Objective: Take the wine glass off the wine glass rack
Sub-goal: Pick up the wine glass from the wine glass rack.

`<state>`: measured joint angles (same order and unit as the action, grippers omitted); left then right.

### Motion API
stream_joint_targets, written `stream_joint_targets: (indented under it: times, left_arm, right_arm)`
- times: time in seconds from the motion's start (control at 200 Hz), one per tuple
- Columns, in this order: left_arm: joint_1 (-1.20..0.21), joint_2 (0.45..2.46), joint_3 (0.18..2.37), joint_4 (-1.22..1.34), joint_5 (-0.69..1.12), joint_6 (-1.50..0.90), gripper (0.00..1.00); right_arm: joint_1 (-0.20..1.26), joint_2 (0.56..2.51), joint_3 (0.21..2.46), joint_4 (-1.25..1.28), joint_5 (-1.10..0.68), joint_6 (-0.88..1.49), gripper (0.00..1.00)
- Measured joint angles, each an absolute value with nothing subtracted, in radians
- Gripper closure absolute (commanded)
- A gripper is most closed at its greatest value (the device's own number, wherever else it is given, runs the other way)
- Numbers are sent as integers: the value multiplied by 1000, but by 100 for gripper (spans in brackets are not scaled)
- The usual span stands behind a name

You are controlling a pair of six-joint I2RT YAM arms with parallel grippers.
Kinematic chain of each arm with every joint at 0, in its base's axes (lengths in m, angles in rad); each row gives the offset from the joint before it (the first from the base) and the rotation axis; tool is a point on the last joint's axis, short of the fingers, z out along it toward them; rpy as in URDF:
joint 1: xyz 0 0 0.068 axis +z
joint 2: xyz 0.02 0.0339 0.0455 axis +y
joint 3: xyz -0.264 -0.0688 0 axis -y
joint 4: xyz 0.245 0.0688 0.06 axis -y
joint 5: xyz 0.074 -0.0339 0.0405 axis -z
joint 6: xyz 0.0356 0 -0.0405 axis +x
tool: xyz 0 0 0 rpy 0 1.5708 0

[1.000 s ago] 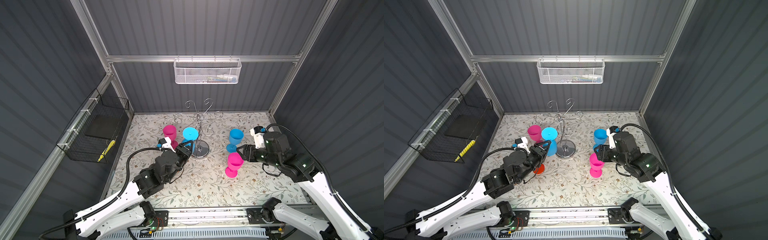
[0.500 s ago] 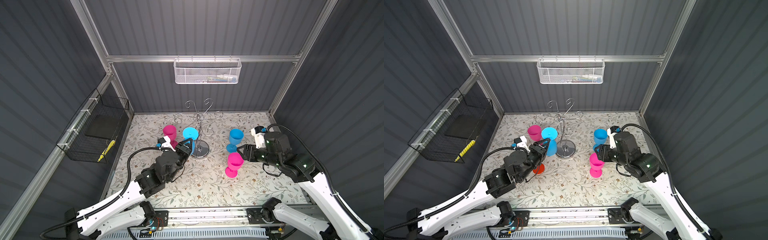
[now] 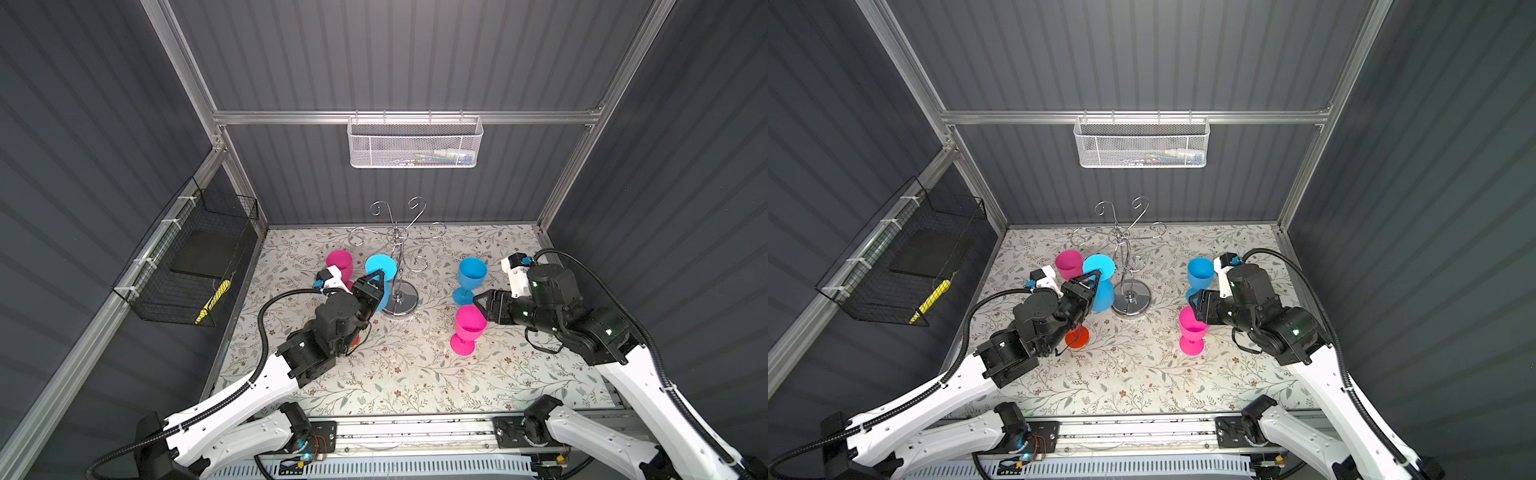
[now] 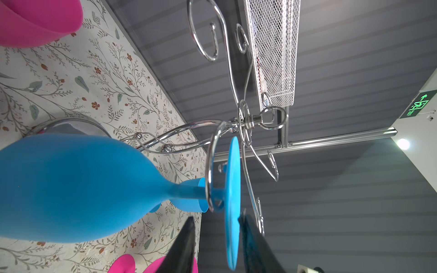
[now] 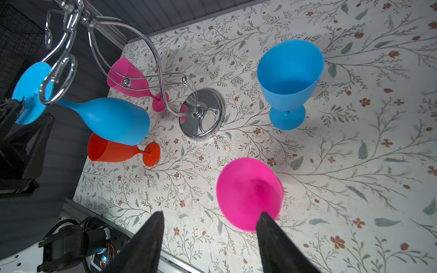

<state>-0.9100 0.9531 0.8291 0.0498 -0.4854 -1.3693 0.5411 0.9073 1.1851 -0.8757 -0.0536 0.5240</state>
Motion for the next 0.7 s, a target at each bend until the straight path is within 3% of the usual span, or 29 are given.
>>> stream_joint_targets:
  times: [0.7]
  left_arm:
    - [-876, 969, 830, 92, -398, -1400, 79]
  right_arm:
    - [539, 891, 1184, -883, -53, 533, 35]
